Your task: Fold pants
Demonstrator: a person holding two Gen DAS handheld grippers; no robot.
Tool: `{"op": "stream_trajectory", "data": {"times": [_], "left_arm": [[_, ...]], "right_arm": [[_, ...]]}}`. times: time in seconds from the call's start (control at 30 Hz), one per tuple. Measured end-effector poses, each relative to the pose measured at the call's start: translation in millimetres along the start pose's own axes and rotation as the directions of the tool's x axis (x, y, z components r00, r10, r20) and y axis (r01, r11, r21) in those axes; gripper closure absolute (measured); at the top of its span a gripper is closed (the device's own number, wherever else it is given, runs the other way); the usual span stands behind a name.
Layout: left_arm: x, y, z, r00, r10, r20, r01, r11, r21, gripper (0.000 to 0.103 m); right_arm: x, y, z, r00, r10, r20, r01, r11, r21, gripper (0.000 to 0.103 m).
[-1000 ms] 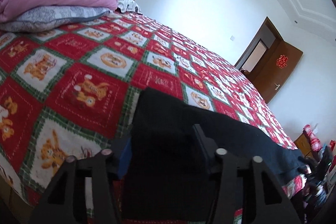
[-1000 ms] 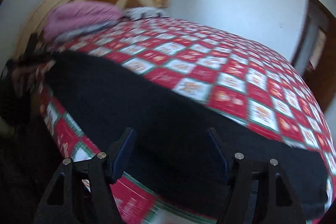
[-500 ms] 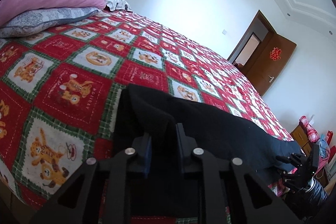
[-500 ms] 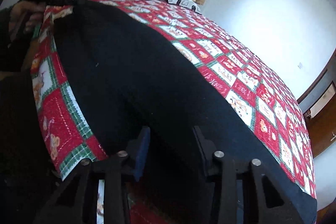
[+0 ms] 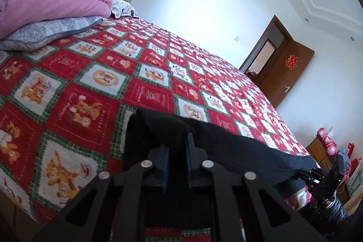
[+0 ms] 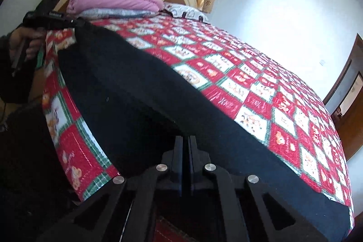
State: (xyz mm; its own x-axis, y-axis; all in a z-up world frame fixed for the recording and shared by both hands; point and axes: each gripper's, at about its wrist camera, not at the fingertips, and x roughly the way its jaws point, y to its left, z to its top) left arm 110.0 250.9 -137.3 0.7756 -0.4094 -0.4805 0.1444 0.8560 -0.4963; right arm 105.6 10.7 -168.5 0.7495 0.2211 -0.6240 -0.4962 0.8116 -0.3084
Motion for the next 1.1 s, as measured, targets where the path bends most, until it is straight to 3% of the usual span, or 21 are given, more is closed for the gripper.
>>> {"op": "stream_trajectory", "data": {"times": [0.17,0.37,0.57,0.77,0.83,0.9,0.93,0.97,1.0,1.1], "left_arm": [[-8,4,-12,0.999,-0.005,-0.051,0.005,1.000,0.006,0.091],[0,19,-35,0.992,0.015,-0.123,-0.018,1.000,-0.024,0.091],[-8,15,-38,0.992,0.009,-0.122,-0.009,1.000,0.002,0.091],[-8,21,-46,0.992,0.003,-0.127,-0.007,1.000,-0.026,0.090],[-8,21,-45,0.993,0.007,-0.120,-0.011,0.999,-0.032,0.085],[-6,21,-47,0.992,0.003,-0.123,-0.007,0.999,-0.033,0.083],[-6,21,-48,0.992,0.011,-0.125,-0.015,0.999,-0.030,0.081],[-5,21,-50,0.992,0.017,-0.125,-0.022,0.999,-0.033,0.077],[-4,22,-51,0.992,0.009,-0.127,-0.015,0.999,-0.041,0.077],[-3,23,-53,0.992,0.012,-0.125,-0.017,0.999,-0.038,0.077]], "right_arm": [[-16,2,-2,0.999,0.033,0.007,-0.033,0.999,0.006,0.099],[-4,18,-22,0.996,0.071,-0.062,-0.073,0.997,-0.038,0.100],[-22,18,-21,0.990,0.142,-0.010,-0.142,0.990,0.002,0.103],[-12,25,-28,0.998,0.061,-0.026,-0.061,0.997,-0.035,0.103],[-11,19,-27,0.998,0.062,-0.022,-0.062,0.998,-0.019,0.101],[-12,16,-27,0.999,0.046,-0.020,-0.047,0.999,-0.016,0.094],[-11,14,-26,0.999,0.044,-0.020,-0.044,0.999,-0.012,0.080],[-10,13,-27,0.998,0.052,-0.026,-0.052,0.999,-0.009,0.061],[-9,14,-28,0.998,0.062,-0.031,-0.062,0.998,-0.009,0.054],[-7,16,-31,0.998,0.062,-0.032,-0.063,0.998,-0.019,0.051]]}}
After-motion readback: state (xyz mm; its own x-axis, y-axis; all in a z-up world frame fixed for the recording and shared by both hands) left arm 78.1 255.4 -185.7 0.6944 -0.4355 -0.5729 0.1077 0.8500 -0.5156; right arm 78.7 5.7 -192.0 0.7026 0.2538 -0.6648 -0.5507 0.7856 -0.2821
